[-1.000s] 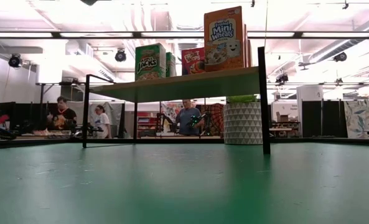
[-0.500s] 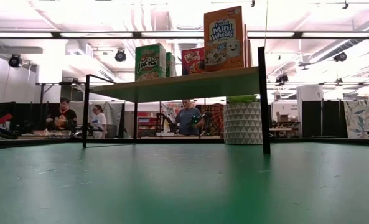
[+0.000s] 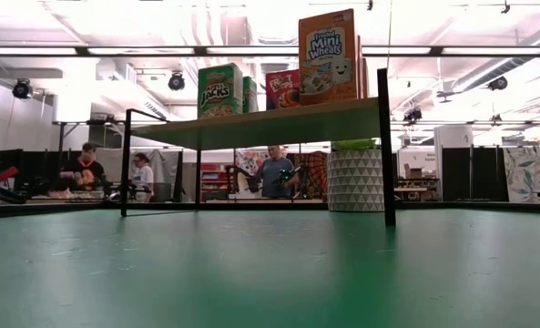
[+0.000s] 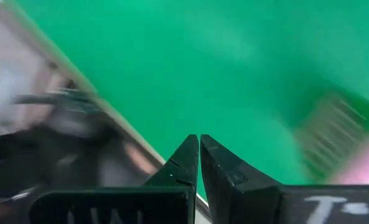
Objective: Stack cereal on shelf
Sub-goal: Put the green cereal box aligned with the other green cereal boxes on the shelf
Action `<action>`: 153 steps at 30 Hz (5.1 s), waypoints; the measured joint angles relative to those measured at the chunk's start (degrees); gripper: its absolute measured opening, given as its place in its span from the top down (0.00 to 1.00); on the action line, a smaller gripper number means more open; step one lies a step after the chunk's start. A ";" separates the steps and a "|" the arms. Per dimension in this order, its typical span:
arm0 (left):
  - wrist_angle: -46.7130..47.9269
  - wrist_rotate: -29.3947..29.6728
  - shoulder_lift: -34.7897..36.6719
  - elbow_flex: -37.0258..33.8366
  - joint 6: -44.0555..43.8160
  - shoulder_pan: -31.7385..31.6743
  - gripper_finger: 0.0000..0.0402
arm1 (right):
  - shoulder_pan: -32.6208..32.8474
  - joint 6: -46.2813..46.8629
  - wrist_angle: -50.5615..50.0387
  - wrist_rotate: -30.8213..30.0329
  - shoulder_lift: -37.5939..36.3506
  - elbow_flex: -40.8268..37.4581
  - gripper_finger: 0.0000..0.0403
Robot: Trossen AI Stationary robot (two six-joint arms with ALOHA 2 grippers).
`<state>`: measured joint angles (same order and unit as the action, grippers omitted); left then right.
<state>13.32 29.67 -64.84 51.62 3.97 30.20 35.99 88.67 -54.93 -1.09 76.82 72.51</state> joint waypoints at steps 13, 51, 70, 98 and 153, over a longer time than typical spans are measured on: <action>-0.02 0.00 0.00 0.00 0.02 0.00 1.00 | 0.53 7.49 -21.21 6.16 0.00 0.87 0.98; 0.00 -0.02 0.00 0.00 0.00 -0.02 1.00 | 2.01 9.93 -15.04 4.74 -0.03 -7.98 0.36; -0.02 0.98 0.00 0.00 0.00 -0.02 1.00 | 2.03 10.25 -21.62 2.53 0.06 -2.63 0.34; -0.02 1.01 0.00 0.00 -0.02 -0.04 1.00 | 2.37 10.76 -14.96 1.01 0.66 -8.57 0.47; -2.28 1.03 16.86 -3.76 12.73 -0.02 1.00 | -7.74 -54.64 40.64 -20.91 1.18 -1.46 0.52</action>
<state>11.04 30.70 -47.98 47.86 16.70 30.17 28.25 34.03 -14.30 -22.00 78.00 71.05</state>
